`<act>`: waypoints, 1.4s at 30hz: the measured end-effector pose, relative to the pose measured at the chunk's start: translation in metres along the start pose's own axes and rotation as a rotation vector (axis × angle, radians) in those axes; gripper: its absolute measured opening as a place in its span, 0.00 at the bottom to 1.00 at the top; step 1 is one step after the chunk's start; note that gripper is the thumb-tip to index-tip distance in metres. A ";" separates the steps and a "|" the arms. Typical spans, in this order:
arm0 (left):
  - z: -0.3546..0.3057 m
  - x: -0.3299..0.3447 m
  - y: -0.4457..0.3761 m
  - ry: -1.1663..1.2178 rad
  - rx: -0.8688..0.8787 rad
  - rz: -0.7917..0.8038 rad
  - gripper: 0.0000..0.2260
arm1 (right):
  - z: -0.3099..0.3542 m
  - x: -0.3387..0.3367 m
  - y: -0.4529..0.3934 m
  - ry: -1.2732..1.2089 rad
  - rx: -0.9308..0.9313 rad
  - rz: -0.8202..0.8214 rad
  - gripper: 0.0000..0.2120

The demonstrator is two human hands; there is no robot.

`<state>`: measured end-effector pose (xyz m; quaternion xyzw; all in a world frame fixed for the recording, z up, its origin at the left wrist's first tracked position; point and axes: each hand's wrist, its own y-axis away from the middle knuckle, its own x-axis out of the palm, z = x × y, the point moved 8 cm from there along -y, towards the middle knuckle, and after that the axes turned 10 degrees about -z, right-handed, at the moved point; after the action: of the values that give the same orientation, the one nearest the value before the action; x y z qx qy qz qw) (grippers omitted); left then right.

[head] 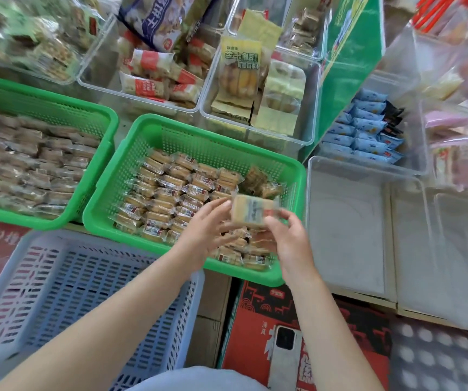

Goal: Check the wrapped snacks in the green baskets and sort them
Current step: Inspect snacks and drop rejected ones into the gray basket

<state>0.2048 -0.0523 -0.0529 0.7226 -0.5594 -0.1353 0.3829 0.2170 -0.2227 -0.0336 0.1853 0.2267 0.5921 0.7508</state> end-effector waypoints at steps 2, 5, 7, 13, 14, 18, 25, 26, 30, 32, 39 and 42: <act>-0.001 -0.004 0.020 0.058 -0.039 0.031 0.13 | -0.007 0.011 0.024 0.068 -0.004 0.115 0.10; 0.010 -0.016 0.045 0.045 -0.051 0.025 0.07 | -0.012 0.015 0.047 0.140 -0.080 0.111 0.12; 0.017 -0.023 0.062 0.067 -0.081 0.051 0.08 | -0.009 0.013 0.058 0.202 -0.159 0.074 0.15; 0.027 -0.031 0.103 0.216 -0.138 0.142 0.21 | 0.006 -0.004 0.085 0.377 -0.525 -0.165 0.12; 0.028 -0.032 0.107 0.250 -0.145 0.148 0.21 | 0.009 -0.006 0.090 0.406 -0.583 -0.215 0.12; 0.034 -0.044 0.111 0.212 -0.125 0.064 0.14 | 0.017 -0.008 0.114 0.489 -0.776 -0.308 0.11; 0.052 -0.056 0.121 0.167 -0.236 -0.034 0.08 | 0.014 -0.008 0.136 0.537 -0.824 -0.295 0.11; 0.051 -0.057 0.123 0.161 -0.233 -0.016 0.09 | 0.015 -0.011 0.136 0.537 -0.808 -0.294 0.11; 0.040 -0.057 0.128 0.129 -0.169 0.072 0.04 | 0.015 -0.021 0.132 0.440 -0.623 -0.235 0.12; 0.032 -0.057 0.129 0.112 -0.115 0.102 0.04 | 0.006 -0.024 0.125 0.274 -0.396 -0.177 0.12; 0.012 -0.053 0.140 0.097 0.075 0.155 0.08 | -0.027 -0.011 0.130 -0.280 0.130 0.020 0.11; 0.006 -0.056 0.138 -0.052 0.189 0.082 0.09 | -0.029 -0.010 0.133 -0.317 0.201 0.016 0.15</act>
<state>0.0849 -0.0148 0.0278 0.7282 -0.6085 -0.0851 0.3037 0.0922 -0.2012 0.0160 0.3521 0.1621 0.5359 0.7500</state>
